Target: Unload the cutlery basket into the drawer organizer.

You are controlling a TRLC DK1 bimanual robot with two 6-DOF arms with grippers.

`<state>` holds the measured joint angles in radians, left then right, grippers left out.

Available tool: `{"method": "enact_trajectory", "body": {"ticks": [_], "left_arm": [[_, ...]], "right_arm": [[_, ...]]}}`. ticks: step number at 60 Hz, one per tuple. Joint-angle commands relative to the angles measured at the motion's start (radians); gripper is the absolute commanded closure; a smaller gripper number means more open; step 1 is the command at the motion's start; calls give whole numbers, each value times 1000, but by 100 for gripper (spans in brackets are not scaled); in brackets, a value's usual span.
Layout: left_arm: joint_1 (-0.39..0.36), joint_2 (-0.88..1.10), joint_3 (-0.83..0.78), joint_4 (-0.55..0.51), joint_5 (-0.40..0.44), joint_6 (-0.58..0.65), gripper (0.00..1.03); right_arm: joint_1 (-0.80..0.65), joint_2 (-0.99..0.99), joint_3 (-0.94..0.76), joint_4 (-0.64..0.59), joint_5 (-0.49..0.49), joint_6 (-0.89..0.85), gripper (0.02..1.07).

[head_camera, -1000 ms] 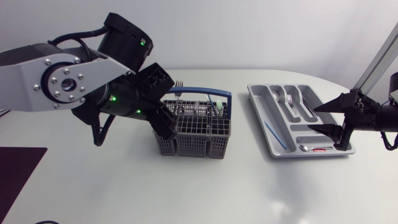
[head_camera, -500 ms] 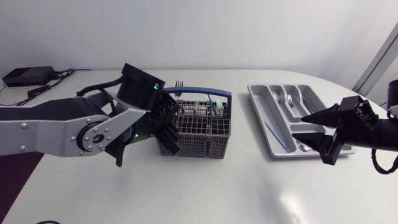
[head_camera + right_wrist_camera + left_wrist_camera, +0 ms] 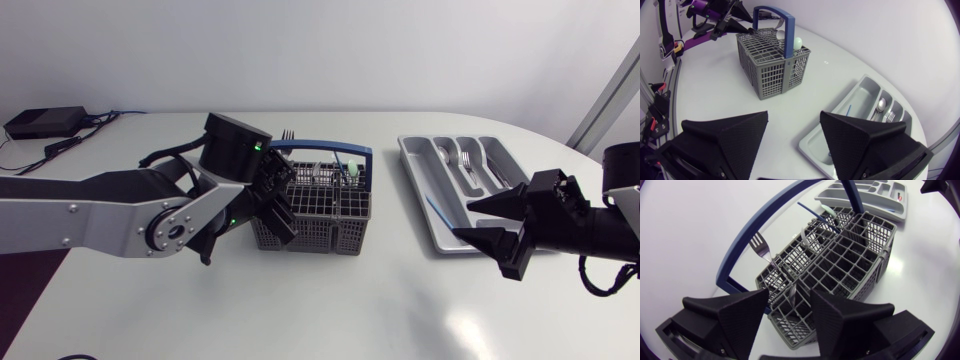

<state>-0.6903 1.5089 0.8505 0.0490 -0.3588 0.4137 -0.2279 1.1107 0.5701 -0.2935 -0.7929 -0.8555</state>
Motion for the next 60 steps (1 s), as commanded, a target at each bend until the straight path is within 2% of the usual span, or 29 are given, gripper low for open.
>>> {"method": "enact_trajectory", "body": {"ticks": [1,10,14,23,31,60], "left_arm": [[8,36,-24,31,-16,27,30],[12,60,-28,80,-29,40,44],[12,76,-28,91,-37,46,45],[14,94,-27,104,-43,53,66],[14,97,-27,104,-46,54,89],[8,-27,-39,104,-58,88,91]], "right_arm": [[12,-18,-27,8,-9,27,31],[16,-35,-35,8,-9,33,31],[22,-41,-39,10,-9,33,31],[22,-46,-44,10,-9,33,31],[24,-49,-45,14,-9,36,31],[35,-80,-56,14,-9,55,31]]}}
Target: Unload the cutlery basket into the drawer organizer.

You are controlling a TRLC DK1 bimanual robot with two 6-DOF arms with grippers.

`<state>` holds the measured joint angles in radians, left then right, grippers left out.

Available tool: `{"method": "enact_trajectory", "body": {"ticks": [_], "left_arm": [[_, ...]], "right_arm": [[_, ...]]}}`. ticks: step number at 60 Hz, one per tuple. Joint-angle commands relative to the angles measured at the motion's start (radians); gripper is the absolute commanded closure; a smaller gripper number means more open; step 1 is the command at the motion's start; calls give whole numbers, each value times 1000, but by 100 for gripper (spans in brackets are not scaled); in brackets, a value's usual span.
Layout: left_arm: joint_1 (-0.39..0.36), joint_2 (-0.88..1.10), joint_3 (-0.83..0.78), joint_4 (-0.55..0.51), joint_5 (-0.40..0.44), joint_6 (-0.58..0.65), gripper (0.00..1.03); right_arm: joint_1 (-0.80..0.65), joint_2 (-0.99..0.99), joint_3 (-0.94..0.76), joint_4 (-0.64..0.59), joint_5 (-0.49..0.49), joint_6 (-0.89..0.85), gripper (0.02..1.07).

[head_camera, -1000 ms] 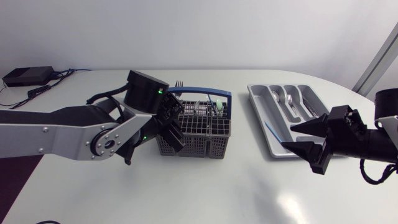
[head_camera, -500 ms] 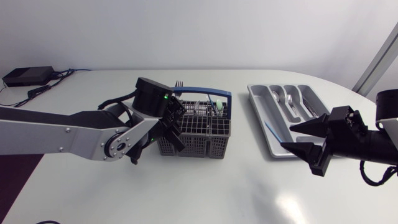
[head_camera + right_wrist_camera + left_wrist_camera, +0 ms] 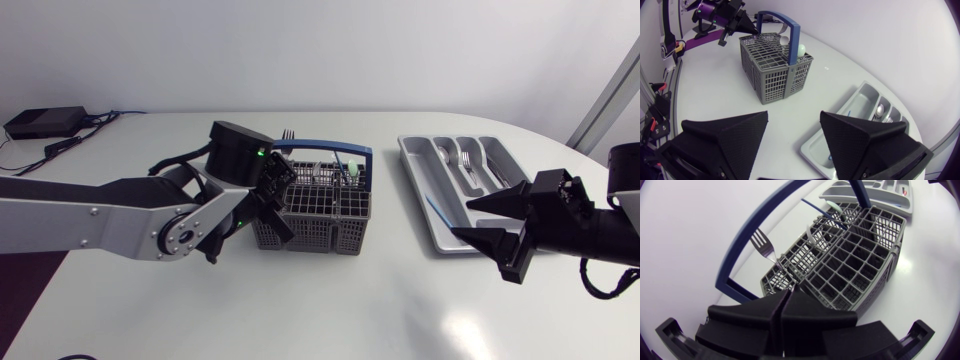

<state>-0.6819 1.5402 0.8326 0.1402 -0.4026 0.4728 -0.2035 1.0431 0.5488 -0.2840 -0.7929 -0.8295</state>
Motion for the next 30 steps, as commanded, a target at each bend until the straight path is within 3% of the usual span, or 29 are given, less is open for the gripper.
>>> {"method": "enact_trajectory", "body": {"ticks": [1,30], "left_arm": [[-4,-66,-21,12,-18,29,91],[-99,-282,-35,15,-85,58,91]], "right_arm": [[12,-15,-36,6,-9,29,31],[73,-133,-92,40,7,90,31]]}}
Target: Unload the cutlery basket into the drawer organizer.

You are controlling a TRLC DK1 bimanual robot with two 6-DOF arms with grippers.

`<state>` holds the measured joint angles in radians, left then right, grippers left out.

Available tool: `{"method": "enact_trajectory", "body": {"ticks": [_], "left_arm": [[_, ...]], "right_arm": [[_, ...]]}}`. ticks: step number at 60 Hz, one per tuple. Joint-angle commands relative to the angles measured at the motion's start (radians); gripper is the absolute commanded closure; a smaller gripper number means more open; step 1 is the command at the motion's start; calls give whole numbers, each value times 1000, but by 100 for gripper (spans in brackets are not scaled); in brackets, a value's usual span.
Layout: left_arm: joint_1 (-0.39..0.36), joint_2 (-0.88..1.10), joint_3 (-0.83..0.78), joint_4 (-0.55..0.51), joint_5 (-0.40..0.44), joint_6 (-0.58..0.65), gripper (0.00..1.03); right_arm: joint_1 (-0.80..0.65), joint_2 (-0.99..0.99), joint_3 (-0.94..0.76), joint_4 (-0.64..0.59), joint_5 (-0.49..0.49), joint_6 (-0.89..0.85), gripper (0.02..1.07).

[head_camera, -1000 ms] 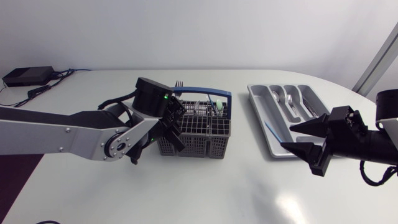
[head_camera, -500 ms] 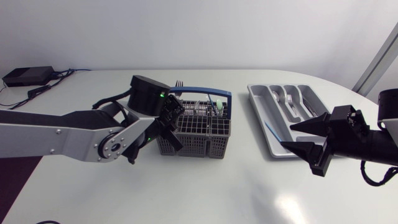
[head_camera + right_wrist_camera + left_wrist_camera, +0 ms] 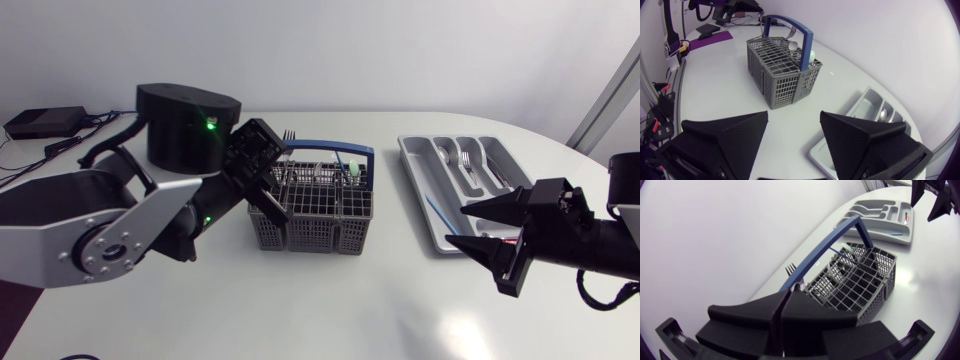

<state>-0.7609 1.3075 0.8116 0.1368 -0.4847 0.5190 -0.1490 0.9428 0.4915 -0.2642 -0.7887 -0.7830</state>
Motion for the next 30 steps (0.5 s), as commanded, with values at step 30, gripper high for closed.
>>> {"method": "enact_trajectory", "body": {"ticks": [30], "left_arm": [[-118,-99,77,18,15,-93,91]], "right_arm": [[220,-157,-105,218,187,238,31]]}}
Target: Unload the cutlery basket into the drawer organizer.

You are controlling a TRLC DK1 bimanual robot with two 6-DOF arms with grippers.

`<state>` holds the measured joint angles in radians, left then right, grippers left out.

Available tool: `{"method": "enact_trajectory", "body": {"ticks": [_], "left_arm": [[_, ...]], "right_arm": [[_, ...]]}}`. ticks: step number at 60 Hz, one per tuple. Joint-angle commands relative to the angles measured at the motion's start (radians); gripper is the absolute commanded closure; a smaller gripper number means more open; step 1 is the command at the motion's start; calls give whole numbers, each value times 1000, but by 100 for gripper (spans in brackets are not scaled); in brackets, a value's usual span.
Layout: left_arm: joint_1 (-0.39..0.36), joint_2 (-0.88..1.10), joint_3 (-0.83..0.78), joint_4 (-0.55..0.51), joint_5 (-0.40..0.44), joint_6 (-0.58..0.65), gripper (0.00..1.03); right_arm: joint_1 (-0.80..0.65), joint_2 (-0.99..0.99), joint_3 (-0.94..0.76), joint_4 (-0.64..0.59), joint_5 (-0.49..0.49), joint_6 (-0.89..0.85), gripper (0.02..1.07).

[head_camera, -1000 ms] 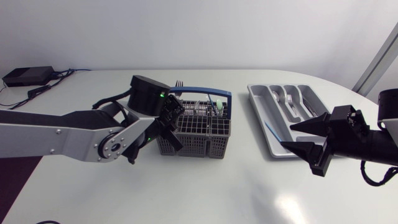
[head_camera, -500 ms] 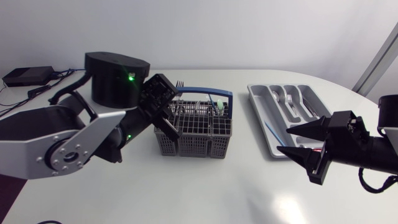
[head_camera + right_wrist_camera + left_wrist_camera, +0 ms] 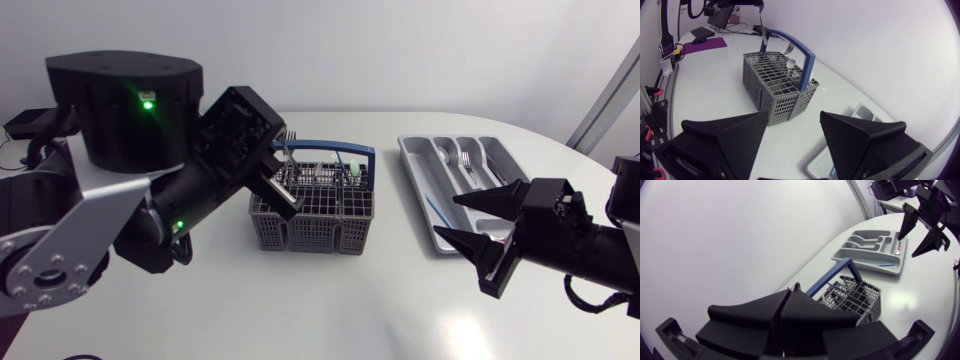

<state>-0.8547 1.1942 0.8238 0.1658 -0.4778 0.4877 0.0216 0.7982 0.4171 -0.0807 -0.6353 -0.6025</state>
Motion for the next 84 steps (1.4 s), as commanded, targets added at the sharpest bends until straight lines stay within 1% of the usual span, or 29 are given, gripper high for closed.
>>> {"method": "enact_trajectory", "body": {"ticks": [1,2,8,14,22,27,35,37,45,52,57,65,68,72,77,84], "left_arm": [[-26,16,67,-14,11,-64,91],[-26,27,89,-34,38,-100,91],[-14,82,166,-109,123,-210,91],[2,139,232,-164,206,-287,91],[26,208,308,-218,308,-374,90],[46,243,350,-247,355,-419,90],[63,285,379,-267,398,-469,90],[65,292,383,-269,410,-480,90],[65,311,388,-273,435,-502,90],[71,323,400,-302,467,-523,90],[71,324,405,-315,478,-529,90],[72,324,405,-325,495,-537,90],[72,324,405,-327,498,-538,90],[74,323,405,-327,502,-540,90],[74,323,406,-327,508,-546,90],[74,323,413,-328,513,-551,90]], "right_arm": [[64,-17,-34,39,46,63,31],[87,-21,-37,47,68,66,31],[201,-47,-57,111,178,106,31],[311,-51,-61,168,287,124,31],[414,-24,-58,254,384,155,31],[475,9,-55,312,453,162,32],[557,82,-41,389,546,171,32],[571,104,-35,403,563,171,34],[587,185,0,457,600,175,48],[589,243,48,467,622,176,49],[589,283,83,472,628,182,57],[591,346,130,495,646,190,58],[592,363,141,495,646,191,62],[592,383,155,496,646,191,70],[592,398,163,498,646,191,77],[592,406,161,504,657,190,80]]}}
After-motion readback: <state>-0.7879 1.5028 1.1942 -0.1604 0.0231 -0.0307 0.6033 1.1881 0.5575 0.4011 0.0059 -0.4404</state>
